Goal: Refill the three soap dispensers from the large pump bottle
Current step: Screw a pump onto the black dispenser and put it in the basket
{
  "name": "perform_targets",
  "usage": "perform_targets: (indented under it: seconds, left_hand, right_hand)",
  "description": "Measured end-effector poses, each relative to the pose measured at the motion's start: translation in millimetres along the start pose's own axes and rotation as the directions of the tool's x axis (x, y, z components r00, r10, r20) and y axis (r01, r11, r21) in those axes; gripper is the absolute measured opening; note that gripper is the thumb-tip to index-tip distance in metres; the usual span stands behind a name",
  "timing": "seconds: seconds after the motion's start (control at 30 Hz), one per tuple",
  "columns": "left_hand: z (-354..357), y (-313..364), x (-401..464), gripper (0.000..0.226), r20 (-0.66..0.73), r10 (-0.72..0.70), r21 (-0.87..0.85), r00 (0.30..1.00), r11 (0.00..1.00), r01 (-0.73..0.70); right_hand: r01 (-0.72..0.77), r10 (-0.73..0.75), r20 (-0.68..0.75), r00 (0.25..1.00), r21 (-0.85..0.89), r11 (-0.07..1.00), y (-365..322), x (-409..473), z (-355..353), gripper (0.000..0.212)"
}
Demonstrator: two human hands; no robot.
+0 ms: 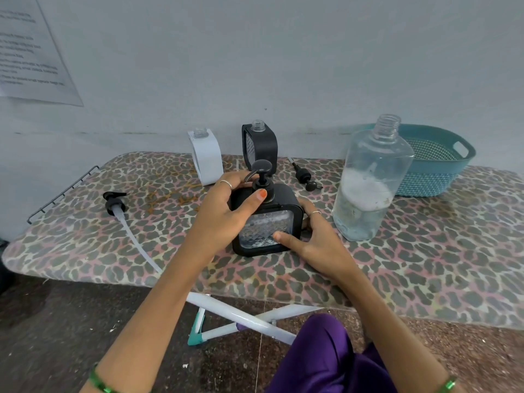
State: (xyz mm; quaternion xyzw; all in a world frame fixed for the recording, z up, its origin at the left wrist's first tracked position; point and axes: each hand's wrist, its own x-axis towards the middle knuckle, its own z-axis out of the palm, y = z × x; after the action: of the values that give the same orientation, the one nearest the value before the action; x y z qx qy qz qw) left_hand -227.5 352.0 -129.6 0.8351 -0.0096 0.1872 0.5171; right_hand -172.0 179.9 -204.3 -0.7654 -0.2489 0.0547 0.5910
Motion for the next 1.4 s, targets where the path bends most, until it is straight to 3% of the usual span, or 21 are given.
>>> perform_targets:
  seconds: [0.33, 0.73, 0.9, 1.2, 1.4]
  left_hand:
    - [5.6, 3.5, 5.5, 0.027, -0.153, -0.02, 0.076, 0.988, 0.997, 0.031]
    - [-5.6, 0.2, 7.9, 0.021, -0.004, 0.044, 0.106, 0.999, 0.993, -0.043]
    - [-8.4, 1.1, 7.2, 0.029, 0.067, 0.03, 0.118, 0.997, 0.992, -0.038]
    - [9.2, 6.3, 5.7, 0.032, -0.165, -0.015, 0.174, 0.986, 0.984, 0.044]
    - [2.4, 3.0, 9.1, 0.03, -0.123, -0.025, 0.151, 0.992, 0.987, 0.044]
  right_hand:
    - [0.006, -0.006, 0.0, 1.0, 0.002, 1.0, -4.0, -0.7, -0.6, 0.062]
    - [-0.006, 0.006, 0.0, 1.0, -0.008, 1.0, -4.4, -1.6, -0.7, 0.061]
    - [0.002, -0.002, -0.006, 1.0, -0.015, 1.0, -6.0, -2.0, -0.6, 0.056]
    - [-0.004, 0.004, 0.006, 1.0, 0.019, 1.0, -4.4, -1.3, -0.2, 0.059]
    - [-0.003, 0.002, 0.011, 1.0, 0.021, 1.0, -2.3, -0.6, -0.6, 0.061]
